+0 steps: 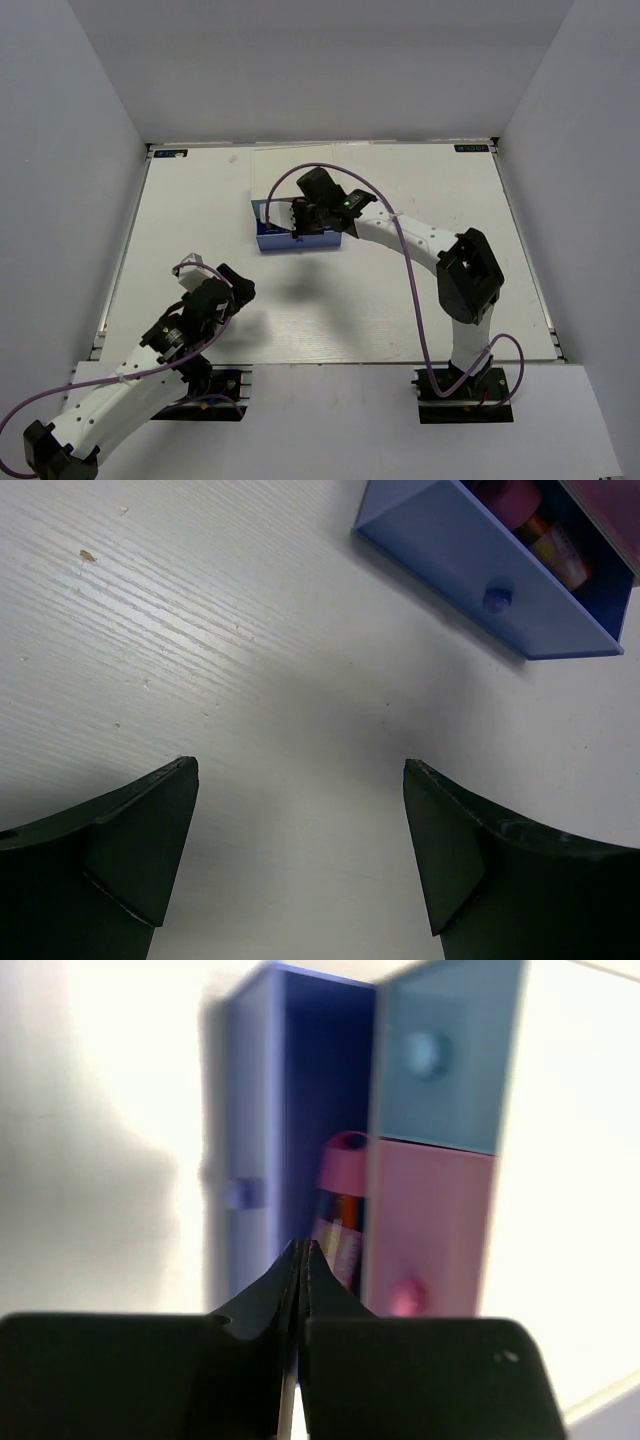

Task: Sort the stationery into containers
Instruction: Place the stationery in the drawer, then close the drawer in the storage box.

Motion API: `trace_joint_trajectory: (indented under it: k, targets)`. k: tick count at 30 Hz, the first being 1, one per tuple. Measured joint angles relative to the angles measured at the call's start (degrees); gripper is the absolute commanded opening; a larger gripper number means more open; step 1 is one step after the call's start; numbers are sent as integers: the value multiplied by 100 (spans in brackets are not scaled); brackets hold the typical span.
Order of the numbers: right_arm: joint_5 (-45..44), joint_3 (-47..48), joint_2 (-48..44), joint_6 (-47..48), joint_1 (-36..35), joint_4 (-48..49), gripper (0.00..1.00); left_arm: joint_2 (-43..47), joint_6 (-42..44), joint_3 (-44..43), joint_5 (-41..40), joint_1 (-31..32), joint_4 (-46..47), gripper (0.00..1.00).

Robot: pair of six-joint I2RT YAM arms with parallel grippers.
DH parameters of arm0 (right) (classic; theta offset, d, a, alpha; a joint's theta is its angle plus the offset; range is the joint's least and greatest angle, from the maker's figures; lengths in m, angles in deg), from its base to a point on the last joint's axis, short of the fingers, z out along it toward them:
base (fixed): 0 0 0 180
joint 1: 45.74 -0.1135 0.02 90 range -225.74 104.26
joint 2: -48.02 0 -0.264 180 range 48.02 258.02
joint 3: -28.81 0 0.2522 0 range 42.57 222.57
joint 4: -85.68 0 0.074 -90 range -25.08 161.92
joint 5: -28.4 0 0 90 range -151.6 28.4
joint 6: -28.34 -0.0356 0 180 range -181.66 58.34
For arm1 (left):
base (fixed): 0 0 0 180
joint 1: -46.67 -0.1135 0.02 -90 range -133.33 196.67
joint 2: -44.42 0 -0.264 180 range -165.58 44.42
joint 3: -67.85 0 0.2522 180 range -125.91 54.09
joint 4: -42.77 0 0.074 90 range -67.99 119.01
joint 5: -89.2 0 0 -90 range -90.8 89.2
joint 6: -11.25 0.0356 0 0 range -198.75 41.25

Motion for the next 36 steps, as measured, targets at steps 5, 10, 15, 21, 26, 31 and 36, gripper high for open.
trace_joint_trajectory:
  k: [5, 10, 15, 21, 26, 31, 36]
  targets:
    - [761, 44, -61, 146, 4, -697, 0, 0, 0, 0, 4, 0, 35, 94]
    - [1292, 57, -7, 396, 4, -1408, 0, 4, 0, 0, 22, 0, 31, 92]
    - [1152, 273, 417, 356, 0, -1499, 0, 4, -2, 0, 52, 0, 28, 92]
    - [433, 308, 942, 162, -2, -1064, 0, 61, -2, -2, 63, 0, -74, 93]
    - [-177, 313, 1244, -28, 0, -619, 0, 162, -2, 0, 66, 0, -153, 95]
    - [-710, 313, 1274, -175, -7, -293, 0, 186, -2, 0, 90, 0, -160, 95]
    - [-1137, 313, 1274, -269, -11, 118, 1, 184, -2, 0, 92, 0, -157, 95]
